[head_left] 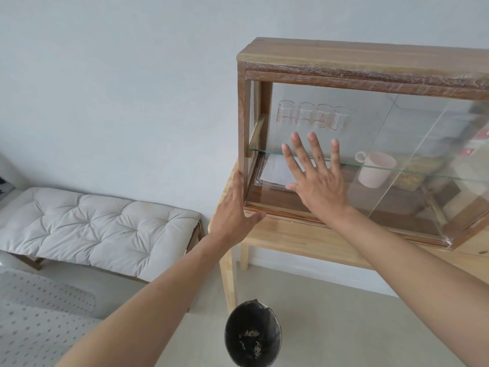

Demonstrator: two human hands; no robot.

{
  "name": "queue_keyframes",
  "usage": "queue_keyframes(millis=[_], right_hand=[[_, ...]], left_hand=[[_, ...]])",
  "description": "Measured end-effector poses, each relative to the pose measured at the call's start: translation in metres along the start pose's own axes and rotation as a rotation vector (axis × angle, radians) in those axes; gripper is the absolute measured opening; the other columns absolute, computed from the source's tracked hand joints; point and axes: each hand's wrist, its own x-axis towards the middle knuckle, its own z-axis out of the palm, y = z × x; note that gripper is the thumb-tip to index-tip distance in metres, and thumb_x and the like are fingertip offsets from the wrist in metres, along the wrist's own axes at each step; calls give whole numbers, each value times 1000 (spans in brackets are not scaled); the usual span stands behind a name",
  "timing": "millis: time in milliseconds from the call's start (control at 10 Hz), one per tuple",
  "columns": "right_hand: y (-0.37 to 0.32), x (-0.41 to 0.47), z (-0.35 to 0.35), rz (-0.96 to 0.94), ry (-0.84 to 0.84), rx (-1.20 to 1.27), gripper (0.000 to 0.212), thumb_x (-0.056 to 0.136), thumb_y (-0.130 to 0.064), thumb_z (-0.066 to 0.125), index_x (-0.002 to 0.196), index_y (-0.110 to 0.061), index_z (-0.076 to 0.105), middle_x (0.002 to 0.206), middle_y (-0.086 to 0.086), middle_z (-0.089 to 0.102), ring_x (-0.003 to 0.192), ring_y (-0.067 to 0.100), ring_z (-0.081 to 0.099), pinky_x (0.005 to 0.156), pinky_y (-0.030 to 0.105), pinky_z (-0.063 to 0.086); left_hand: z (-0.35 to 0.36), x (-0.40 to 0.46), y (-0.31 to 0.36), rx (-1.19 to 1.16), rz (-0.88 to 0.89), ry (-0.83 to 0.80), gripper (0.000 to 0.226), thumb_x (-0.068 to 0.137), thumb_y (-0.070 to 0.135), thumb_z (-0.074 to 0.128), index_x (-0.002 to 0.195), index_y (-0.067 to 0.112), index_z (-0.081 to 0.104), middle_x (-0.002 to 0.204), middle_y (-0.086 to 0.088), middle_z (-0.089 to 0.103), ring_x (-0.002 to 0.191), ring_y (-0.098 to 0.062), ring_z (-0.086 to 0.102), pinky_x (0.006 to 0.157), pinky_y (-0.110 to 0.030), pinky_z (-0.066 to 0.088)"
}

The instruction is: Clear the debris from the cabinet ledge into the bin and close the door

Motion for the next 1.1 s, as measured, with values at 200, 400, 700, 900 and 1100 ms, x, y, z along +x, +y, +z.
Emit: queue_keyframes(millis=[200, 400, 700, 900, 1100], right_hand=[[-10, 11, -4, 6, -21, 3, 124, 88, -59, 81, 178, -17, 8, 187, 10, 12, 170, 45, 18, 127, 68, -26], [-21, 23, -9, -13, -63, 12, 127, 87, -62, 81, 178, -16, 6, 187, 9, 11, 170, 43, 17, 127, 66, -27], [-41, 40, -15, -23, -78, 19, 123, 91, -58, 77, 178, -16, 0, 188, 6, 8, 171, 41, 13, 127, 65, -29], [-35, 34, -31, -81, -80, 93, 107, 100, -47, 73, 178, -12, 9, 187, 12, 4, 172, 43, 7, 132, 71, -8], [-12, -1, -65, -71, -275, 199, 81, 109, -33, 66, 175, -10, 25, 186, 15, 7, 174, 33, 4, 138, 59, 14]], left_hand=[[2, -1, 6, -9, -35, 6, 129, 92, 46, 79, 163, 38, -28, 180, 10, 3, 162, -22, 26, 124, -48, 37], [1, -3, 9, 8, -50, 4, 128, 92, 41, 80, 165, 32, -25, 180, 8, 6, 162, -23, 26, 125, -46, 35], [-6, -3, 6, 68, -45, -40, 128, 92, 43, 78, 165, 29, -25, 180, 11, 1, 163, -19, 23, 123, -53, 36], [-17, -1, 19, 241, -145, -75, 104, 101, 34, 67, 169, 21, -11, 180, -6, 10, 164, -33, 17, 123, -61, 31], [-33, -13, 55, 393, -75, -114, 88, 105, 39, 58, 170, 20, 3, 179, -15, -5, 165, -38, 3, 126, -58, 24]])
